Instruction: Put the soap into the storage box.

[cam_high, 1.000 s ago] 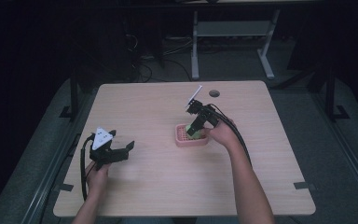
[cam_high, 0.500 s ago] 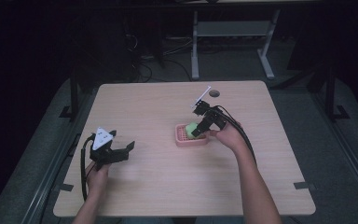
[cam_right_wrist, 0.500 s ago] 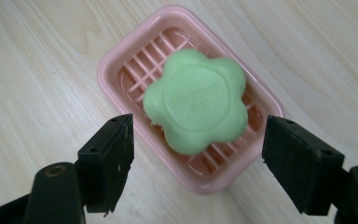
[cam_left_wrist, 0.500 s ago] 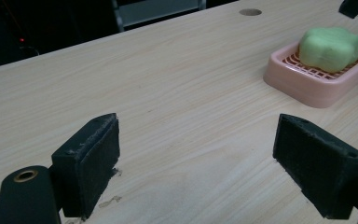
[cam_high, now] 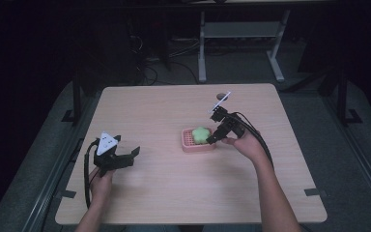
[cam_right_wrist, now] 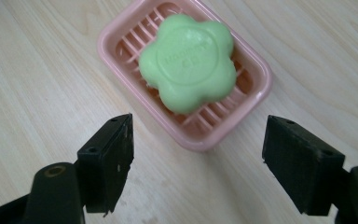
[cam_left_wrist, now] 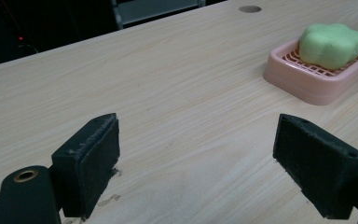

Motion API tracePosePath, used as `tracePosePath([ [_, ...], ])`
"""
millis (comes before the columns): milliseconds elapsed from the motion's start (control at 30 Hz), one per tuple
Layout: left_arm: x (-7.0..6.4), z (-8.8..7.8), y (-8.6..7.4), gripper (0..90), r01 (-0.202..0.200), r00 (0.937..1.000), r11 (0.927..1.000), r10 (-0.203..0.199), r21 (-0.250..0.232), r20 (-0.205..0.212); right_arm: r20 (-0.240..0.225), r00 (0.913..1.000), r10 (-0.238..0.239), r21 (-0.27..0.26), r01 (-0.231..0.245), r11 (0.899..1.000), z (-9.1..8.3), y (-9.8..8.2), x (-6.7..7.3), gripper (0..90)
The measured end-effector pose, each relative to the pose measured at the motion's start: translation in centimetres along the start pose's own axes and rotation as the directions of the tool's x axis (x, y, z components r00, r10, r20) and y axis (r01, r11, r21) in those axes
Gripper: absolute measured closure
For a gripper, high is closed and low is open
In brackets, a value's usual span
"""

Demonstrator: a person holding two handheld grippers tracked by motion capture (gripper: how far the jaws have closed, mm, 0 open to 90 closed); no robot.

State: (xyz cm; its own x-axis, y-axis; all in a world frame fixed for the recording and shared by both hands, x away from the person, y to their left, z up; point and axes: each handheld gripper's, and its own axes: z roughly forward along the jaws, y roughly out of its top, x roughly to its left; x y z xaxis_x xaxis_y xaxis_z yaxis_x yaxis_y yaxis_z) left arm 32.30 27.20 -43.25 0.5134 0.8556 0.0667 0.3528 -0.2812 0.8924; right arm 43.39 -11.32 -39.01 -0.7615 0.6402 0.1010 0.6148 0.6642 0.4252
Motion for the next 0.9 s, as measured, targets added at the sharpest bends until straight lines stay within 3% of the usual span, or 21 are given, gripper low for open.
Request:
tracePosePath([
  [667, 0.0, 0.0, 0.0, 14.3, -0.007, 1.0000, 1.0000, 0.007, 0.002, -0.002, 0.012, 0.9993, 0.034, -0.028, -0.034, 0.999, -1.9, -2.8, -0.7, 24.1],
  [900, 0.0, 0.0, 0.0, 14.3, -0.008, 1.0000, 1.0000, 0.008, 0.002, -0.001, 0.001, 0.9985, 0.055, -0.027, -0.054, 0.998, -1.6, -4.1, -0.9, 24.1],
])
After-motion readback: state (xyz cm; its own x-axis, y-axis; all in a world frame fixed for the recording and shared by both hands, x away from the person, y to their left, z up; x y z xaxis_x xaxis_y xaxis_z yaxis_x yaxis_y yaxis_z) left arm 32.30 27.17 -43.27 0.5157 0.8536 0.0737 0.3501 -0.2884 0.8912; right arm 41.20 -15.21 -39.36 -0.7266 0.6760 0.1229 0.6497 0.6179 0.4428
